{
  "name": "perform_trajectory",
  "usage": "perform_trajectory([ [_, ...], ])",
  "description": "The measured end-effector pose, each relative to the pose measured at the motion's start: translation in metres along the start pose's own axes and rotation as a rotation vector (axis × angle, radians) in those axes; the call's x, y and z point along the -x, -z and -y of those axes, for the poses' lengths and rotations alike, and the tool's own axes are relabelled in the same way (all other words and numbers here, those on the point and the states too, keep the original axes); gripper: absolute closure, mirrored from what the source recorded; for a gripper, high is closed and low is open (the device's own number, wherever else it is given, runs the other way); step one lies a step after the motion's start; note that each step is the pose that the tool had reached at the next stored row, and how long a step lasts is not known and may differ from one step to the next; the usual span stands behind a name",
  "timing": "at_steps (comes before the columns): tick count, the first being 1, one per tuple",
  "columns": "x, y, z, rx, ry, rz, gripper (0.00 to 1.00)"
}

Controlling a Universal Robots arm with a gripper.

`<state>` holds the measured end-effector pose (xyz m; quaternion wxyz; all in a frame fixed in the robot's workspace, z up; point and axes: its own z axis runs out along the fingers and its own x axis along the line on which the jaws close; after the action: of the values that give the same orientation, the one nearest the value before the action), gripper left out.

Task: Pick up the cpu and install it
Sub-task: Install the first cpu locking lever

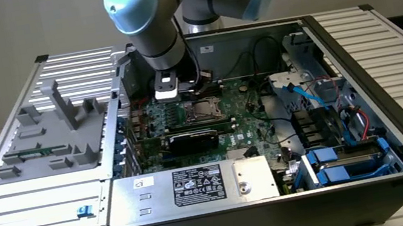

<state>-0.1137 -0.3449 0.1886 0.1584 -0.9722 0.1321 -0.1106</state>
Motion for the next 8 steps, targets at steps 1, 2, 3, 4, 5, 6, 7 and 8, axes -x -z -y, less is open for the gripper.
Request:
perform_trajectory([
  [1,-0.0002,-0.0001,0.0,0.0002,0.0,0.0001,0.89],
  [2,-0.0006,-0.0001,0.0,0.0003,0.0,0.0001,0.89],
  [3,-0.0009,-0.0002,0.0001,0.0003,0.0,0.0002,0.89],
  [4,-0.0015,-0.0003,0.0003,0.0004,0.0,0.0002,0.89],
  [5,-0.0021,-0.0005,0.0004,0.0003,0.0,0.0001,0.89],
  [6,-0.0026,-0.0007,0.0005,0.0002,0.0,0.0,0.89],
  [7,-0.0031,-0.0008,0.0006,0.0003,0.0,0.0001,0.89],
  [8,-0.0036,-0.0009,0.0007,0.0002,0.0,0.0001,0.89],
])
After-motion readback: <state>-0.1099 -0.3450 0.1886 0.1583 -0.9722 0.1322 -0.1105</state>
